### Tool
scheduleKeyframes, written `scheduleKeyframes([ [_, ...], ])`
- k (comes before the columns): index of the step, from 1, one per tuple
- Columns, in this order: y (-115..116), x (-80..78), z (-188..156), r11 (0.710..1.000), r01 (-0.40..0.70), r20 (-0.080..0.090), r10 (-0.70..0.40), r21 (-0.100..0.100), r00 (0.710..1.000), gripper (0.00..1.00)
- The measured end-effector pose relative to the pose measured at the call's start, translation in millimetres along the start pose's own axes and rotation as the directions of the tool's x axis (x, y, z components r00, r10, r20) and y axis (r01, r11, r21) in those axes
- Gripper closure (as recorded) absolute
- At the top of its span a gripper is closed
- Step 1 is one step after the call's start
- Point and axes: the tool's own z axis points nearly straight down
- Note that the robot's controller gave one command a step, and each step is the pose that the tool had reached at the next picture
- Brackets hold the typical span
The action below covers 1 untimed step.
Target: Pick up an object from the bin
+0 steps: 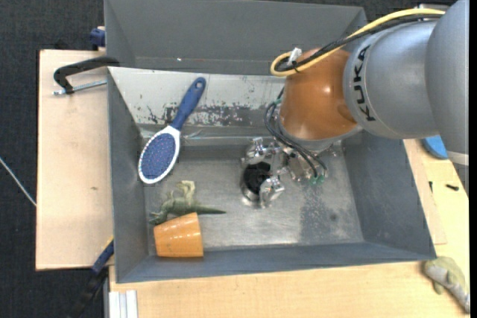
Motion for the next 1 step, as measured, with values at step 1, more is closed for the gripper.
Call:
scheduleKeyframes([
  [1,-5.6,5.2,-183.7,0.996,0.091,0.008,-0.091,0.003,0.996,1.0],
])
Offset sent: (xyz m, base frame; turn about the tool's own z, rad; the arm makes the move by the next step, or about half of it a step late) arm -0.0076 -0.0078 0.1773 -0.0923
